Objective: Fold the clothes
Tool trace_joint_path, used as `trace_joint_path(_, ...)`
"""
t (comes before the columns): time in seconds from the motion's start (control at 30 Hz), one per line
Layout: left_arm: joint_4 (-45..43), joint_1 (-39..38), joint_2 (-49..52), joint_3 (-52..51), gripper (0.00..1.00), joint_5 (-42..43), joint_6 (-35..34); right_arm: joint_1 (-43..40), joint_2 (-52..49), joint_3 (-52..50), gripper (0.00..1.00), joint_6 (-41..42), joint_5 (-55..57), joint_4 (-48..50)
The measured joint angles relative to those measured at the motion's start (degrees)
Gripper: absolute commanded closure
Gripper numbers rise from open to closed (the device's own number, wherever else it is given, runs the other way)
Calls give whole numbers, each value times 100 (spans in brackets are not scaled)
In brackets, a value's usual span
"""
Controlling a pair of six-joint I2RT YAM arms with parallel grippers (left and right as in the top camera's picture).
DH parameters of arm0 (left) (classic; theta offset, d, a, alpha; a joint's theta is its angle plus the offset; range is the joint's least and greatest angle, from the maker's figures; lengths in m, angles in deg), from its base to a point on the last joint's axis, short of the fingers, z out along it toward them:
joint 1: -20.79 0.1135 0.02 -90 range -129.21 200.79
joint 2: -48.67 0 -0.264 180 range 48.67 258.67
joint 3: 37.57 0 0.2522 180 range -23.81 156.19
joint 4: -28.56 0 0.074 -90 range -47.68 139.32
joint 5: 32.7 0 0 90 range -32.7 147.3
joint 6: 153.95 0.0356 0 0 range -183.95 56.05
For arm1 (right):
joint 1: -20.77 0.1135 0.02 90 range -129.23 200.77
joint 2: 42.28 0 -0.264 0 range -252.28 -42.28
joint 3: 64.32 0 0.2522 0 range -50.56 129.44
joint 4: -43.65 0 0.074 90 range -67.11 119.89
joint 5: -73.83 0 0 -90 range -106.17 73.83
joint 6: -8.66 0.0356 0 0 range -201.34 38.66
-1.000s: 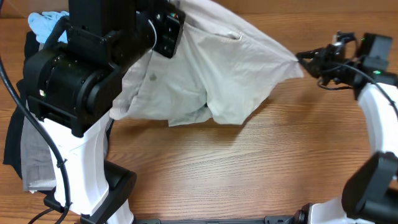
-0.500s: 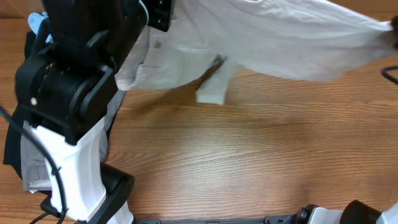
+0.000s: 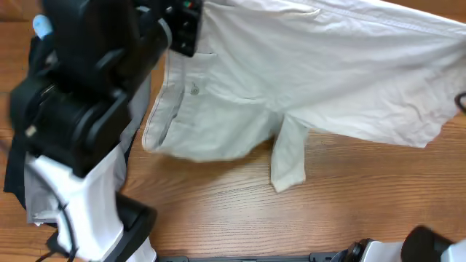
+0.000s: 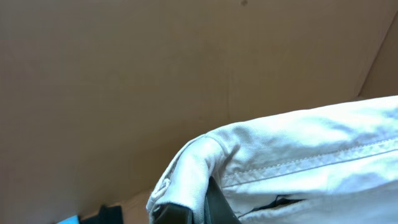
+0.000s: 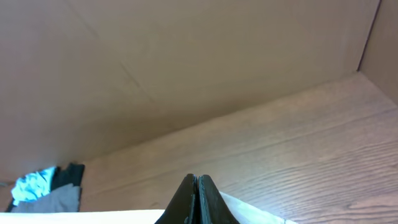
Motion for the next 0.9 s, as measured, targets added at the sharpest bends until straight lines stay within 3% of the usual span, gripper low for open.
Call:
trace_joint_path(0.2,-748,2,861,-2,96,15,2,52,-743,-11,96,-157,42,669)
trace_joint_path(0.43,-2833,271,1602,-63,96,87,-9,452,-1329,-50,96,-107,168,2280)
trace_joint_path(0.57,-3335,391,1593,-59,96,299,-24,533,-1329,118,96,-72,203,2457)
trace_joint_path(0.77,-2199,393,1471,-20,96,472,-28,487,-1255,411,96,-190,389,1460)
trace_joint_path(0.8,-1351,391,1458,-4,96,498,-31,487,-1250,398,96,-269,426,1016)
trace_joint_path(0.9,-260,396,1475,-15,96,498,-70,501,-1290,212,96,-424,433,254)
